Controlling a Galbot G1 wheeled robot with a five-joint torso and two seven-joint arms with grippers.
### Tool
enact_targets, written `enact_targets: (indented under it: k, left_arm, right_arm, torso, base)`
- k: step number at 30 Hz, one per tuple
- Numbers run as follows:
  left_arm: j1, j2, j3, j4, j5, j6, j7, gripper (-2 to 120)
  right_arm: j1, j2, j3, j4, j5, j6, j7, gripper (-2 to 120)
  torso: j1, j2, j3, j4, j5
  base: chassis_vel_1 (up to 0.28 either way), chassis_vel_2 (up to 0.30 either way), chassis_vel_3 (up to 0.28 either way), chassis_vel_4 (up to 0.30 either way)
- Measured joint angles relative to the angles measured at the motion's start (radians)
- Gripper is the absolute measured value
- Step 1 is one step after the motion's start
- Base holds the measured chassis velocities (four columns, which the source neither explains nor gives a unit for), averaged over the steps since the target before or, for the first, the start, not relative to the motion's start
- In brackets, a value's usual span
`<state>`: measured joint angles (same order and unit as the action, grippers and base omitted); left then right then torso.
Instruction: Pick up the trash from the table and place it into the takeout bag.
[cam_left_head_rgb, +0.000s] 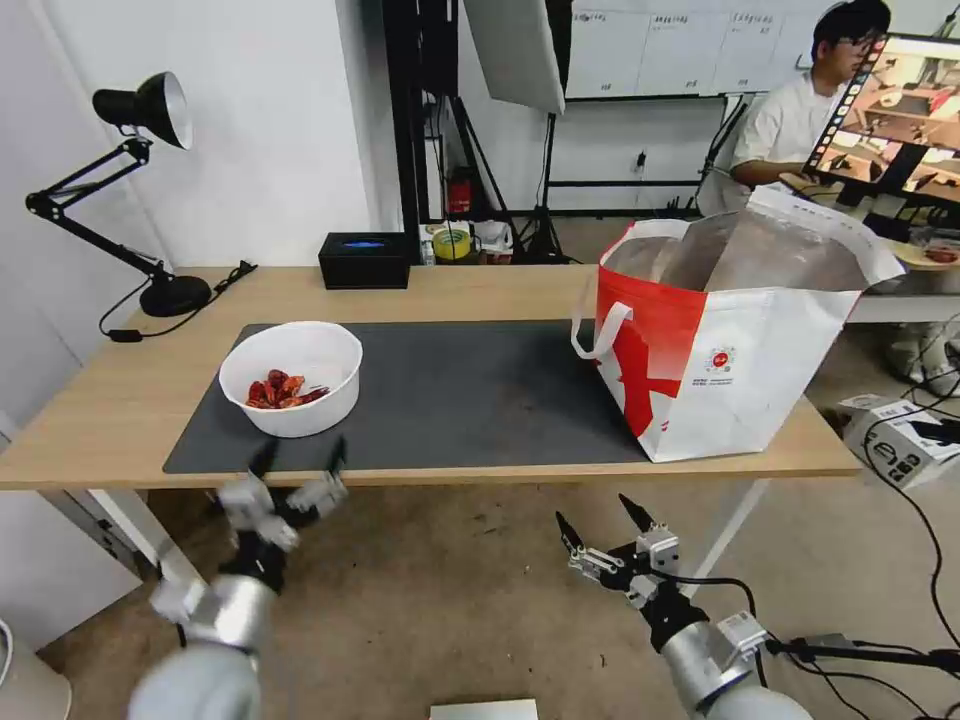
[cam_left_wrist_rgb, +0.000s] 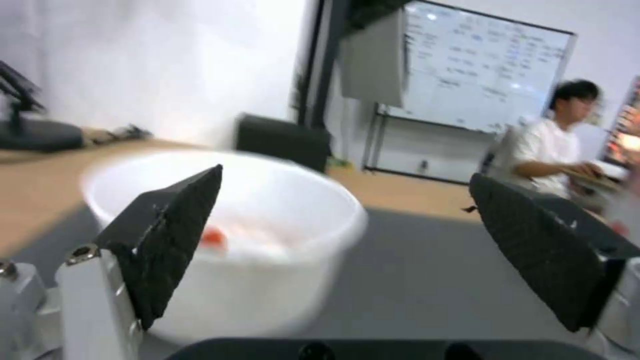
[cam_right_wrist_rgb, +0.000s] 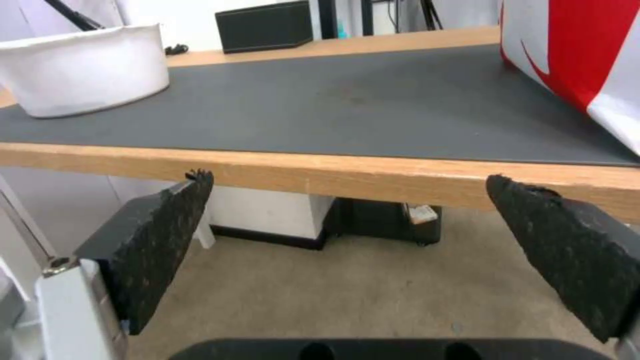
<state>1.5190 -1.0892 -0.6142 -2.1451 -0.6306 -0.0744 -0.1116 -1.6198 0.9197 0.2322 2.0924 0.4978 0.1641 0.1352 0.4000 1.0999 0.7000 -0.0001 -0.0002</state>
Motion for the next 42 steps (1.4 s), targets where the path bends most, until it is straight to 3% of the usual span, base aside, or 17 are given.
enact_targets:
  k: [1,4,5,9,12,15,19,20,23,25,33,42]
  left_arm:
    - [0.000,0.000,0.000,0.000,0.000,0.000,0.000,100]
    - [-0.058,0.111,-0.051,0.003,-0.118,0.083,-0.088,100]
    - [-0.058,0.111,-0.051,0.003,-0.118,0.083,-0.088,100]
    - [-0.134,0.230,-0.056,0.033,-0.217,0.174,-0.146,100]
    - [-0.182,0.287,-0.033,0.052,-0.278,0.224,-0.179,100]
    - [-0.346,0.396,0.056,0.116,-0.436,0.327,-0.232,100]
    - [-0.471,0.449,0.139,0.184,-0.518,0.393,-0.243,100]
    - [-0.471,0.449,0.139,0.184,-0.518,0.393,-0.243,100]
    - [-0.544,0.478,0.176,0.243,-0.545,0.481,-0.271,100]
    - [-0.552,0.488,0.172,0.271,-0.545,0.529,-0.294,100]
    - [-0.562,0.490,0.178,0.324,-0.547,0.622,-0.325,100]
    - [-0.642,0.468,0.211,0.393,-0.666,0.769,-0.405,100]
  right_arm:
    - [0.000,0.000,0.000,0.000,0.000,0.000,0.000,100]
    - [0.000,0.000,0.000,0.000,0.000,-0.001,0.000,100]
    - [0.000,0.000,0.000,0.000,0.000,-0.001,0.000,100]
    - [0.000,0.000,0.000,0.001,0.001,-0.001,0.000,100]
    - [0.001,-0.001,0.000,0.001,0.001,-0.001,0.000,100]
    - [0.001,-0.001,0.000,0.001,0.001,-0.001,-0.001,100]
    - [0.001,-0.001,0.000,0.001,0.001,-0.002,0.000,100]
    - [0.001,-0.001,0.000,0.001,0.001,-0.002,0.000,100]
    - [0.001,-0.001,0.000,0.001,0.001,-0.002,0.000,100]
    - [0.001,-0.001,0.000,0.001,0.001,-0.002,0.000,100]
    - [0.001,-0.001,0.001,0.001,0.001,-0.002,0.000,100]
    - [0.001,-0.001,0.001,0.002,0.001,-0.002,0.000,100]
  torso:
    - [0.000,0.000,0.000,0.0000,0.0000]
    - [0.000,0.000,0.000,0.0004,-0.0001]
    - [0.000,0.000,0.000,0.0004,-0.0001]
    - [0.000,0.000,0.000,0.0001,0.0000]
    - [0.000,0.000,0.000,0.0002,0.0000]
    - [0.000,0.000,0.000,0.0000,0.0000]
    - [0.000,0.000,0.000,0.0000,0.0002]
    - [0.000,0.000,0.000,0.0000,0.0002]
    - [0.000,0.000,0.000,-0.0005,0.0003]
    - [0.000,0.000,0.000,0.0005,0.0000]
    - [0.000,0.000,0.000,0.0001,0.0003]
    - [0.000,0.000,0.000,0.0001,0.0002]
  base:
    - [0.000,0.000,0.000,0.000]
    - [0.000,0.000,0.000,0.000]
    - [0.000,0.000,0.000,0.000]
    - [0.000,0.000,0.000,0.000]
    - [0.000,0.000,0.000,0.000]
    - [0.000,0.000,0.000,0.000]
    - [0.000,0.000,0.000,0.000]
    - [0.000,0.000,0.000,0.000]
    - [0.000,0.000,0.000,0.000]
    - [0.000,0.000,0.000,0.000]
    - [0.000,0.000,0.000,0.000]
    - [0.000,0.000,0.000,0.000]
